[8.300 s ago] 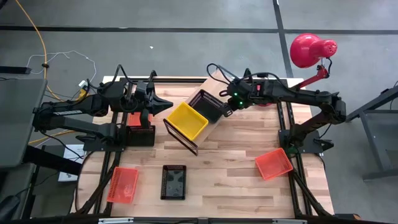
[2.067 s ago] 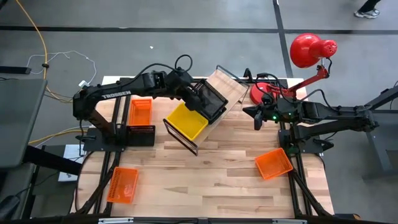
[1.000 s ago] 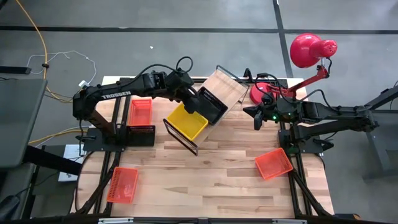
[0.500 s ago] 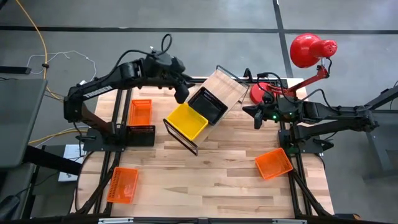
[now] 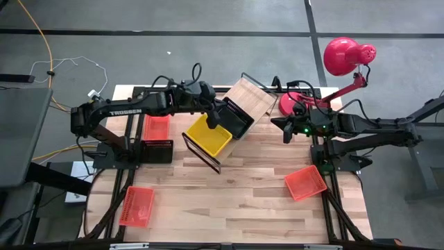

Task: Stack baskets on shelf by color
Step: Stack the bottom black bin on top of the black bin on the shelf, then stack the black bin on top of the black bin on the shelf

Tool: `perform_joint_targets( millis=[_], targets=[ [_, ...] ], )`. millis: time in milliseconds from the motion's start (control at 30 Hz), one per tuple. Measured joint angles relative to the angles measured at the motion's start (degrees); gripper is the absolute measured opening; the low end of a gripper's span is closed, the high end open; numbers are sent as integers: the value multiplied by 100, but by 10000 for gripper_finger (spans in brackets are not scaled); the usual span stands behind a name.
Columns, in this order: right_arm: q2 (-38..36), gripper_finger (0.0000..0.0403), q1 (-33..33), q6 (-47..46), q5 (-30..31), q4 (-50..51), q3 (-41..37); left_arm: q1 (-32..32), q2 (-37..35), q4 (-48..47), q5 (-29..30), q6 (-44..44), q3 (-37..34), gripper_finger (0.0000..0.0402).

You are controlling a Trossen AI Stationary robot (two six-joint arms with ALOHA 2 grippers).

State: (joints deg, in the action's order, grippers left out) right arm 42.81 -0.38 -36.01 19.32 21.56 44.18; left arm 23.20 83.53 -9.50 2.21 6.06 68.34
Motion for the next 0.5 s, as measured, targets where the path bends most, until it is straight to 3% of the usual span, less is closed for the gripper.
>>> perform_joint_targets(
  millis=[300,500],
  targets=[
    [-1,0,0,1,27,0,0,79,2,196,276,130,-606,0],
    [0,0,1,0,67,0,0,83,-102,178,228,203,-570,0]
  ],
)
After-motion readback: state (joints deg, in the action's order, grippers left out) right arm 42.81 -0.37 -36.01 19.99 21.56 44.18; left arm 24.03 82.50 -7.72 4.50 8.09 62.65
